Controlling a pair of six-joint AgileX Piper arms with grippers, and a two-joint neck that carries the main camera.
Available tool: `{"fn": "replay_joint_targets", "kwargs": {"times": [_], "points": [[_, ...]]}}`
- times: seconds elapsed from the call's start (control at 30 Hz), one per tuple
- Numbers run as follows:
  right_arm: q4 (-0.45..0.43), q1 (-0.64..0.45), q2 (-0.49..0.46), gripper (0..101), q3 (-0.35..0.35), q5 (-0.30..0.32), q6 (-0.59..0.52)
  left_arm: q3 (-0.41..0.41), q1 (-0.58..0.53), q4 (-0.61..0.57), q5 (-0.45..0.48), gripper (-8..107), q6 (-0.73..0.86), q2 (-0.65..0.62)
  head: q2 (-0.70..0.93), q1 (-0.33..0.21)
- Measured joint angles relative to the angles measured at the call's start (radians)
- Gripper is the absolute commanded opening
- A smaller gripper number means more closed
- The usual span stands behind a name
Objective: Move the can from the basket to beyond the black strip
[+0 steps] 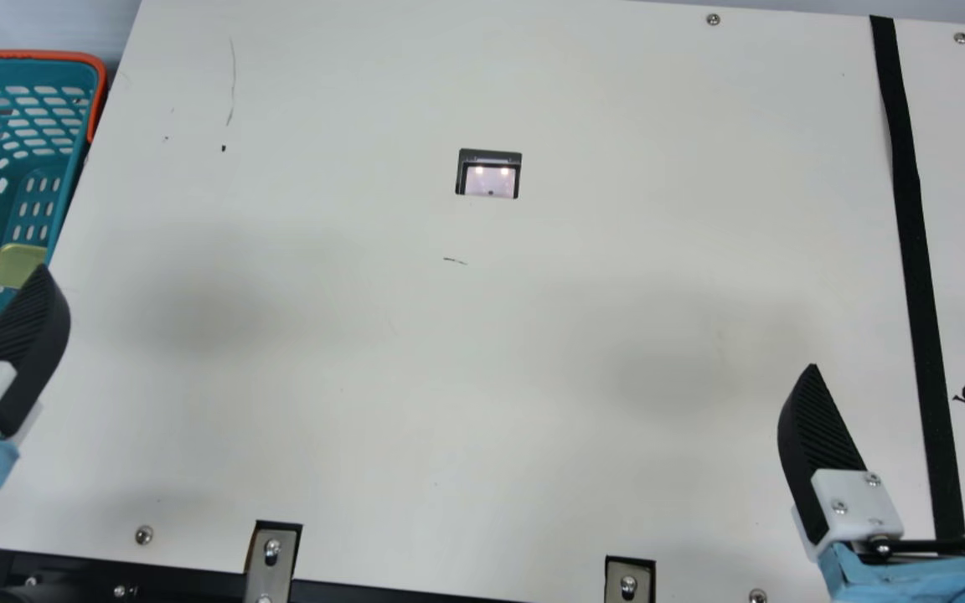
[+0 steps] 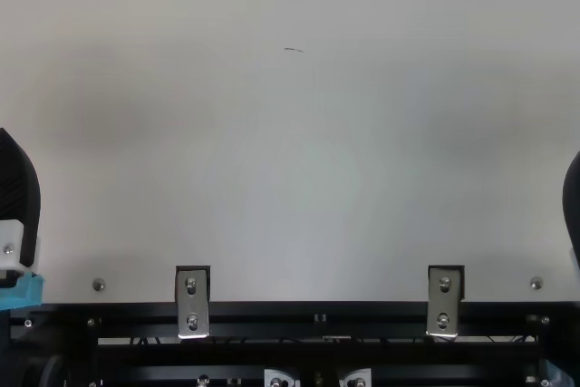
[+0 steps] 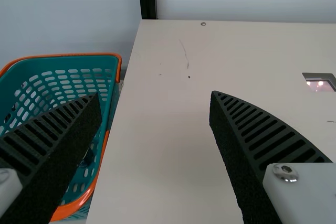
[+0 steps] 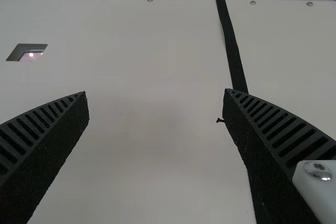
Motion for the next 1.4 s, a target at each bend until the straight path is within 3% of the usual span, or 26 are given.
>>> {"fn": "replay_joint_targets", "kwargs": {"times": [1.4], "points": [[0.000, 0.000, 0.000, 101, 0.000, 0.000, 0.000, 0.000, 0.000, 0.000, 0.000, 90, 0.000, 0.000, 0.000, 0.000]]}}
